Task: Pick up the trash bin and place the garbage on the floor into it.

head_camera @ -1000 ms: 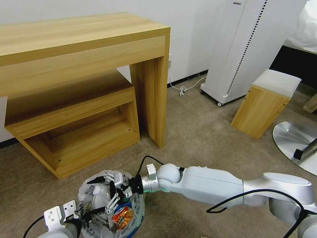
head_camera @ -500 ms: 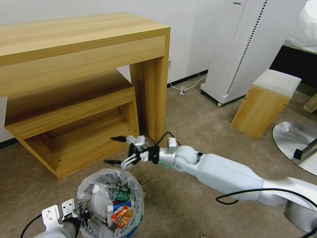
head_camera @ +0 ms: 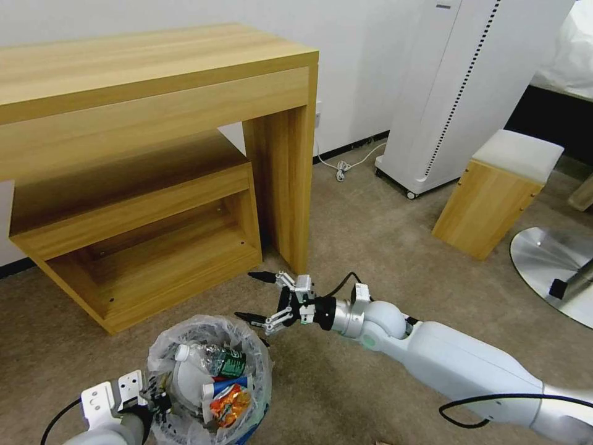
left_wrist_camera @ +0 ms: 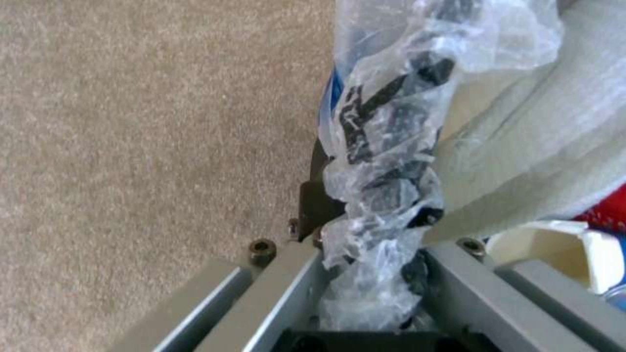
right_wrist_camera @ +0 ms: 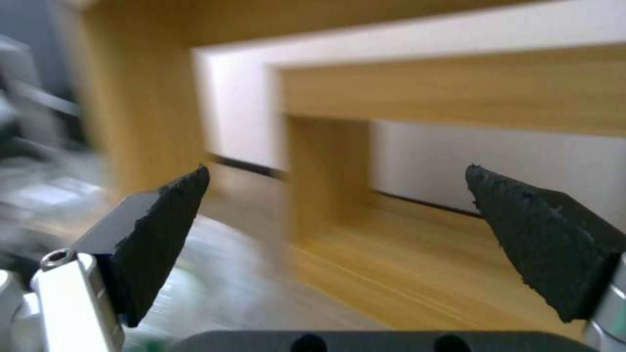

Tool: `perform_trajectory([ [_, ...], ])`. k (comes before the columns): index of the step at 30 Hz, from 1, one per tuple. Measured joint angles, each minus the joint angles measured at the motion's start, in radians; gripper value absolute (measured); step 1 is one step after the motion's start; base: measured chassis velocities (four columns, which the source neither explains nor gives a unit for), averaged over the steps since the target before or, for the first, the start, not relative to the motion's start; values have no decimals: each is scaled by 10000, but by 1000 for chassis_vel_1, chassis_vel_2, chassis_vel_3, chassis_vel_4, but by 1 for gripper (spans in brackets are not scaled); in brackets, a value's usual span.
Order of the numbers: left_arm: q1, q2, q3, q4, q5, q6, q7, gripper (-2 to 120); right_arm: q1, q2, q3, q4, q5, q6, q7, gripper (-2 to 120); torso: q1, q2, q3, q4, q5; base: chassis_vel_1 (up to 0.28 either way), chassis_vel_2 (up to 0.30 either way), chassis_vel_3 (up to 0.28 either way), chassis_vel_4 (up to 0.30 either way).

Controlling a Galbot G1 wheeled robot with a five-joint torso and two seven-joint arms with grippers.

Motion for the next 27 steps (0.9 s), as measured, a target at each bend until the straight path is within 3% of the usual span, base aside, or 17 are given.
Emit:
perform_trajectory([
  [1,0,0,0,0,0,0,0,0,0,0,0,0,0,0,0,100,0,0,0,0,0,0,0,0,0],
  [4,-52,152,3,-72,-18,1,78,0,-549,-299,936,-33,-950,-116,1559,100,0,0,0,0,1,0,0,0,0],
  [7,-58,289,-9,-144,-77,1,95,0,-1010,-538,1770,109,-1186,-168,1871,100,0,0,0,1,1,0,0,0,0],
  [16,109,935,-231,-446,-500,1,52,0,-3146,-1559,4120,718,-1673,-231,1908,100,0,0,0,-1,0,0,0,0,0],
  [27,332,1750,-625,-725,-1128,2,-84,0,-4990,-1869,6486,1135,-2101,-346,2031,100,0,0,0,0,-2,0,0,0,0],
])
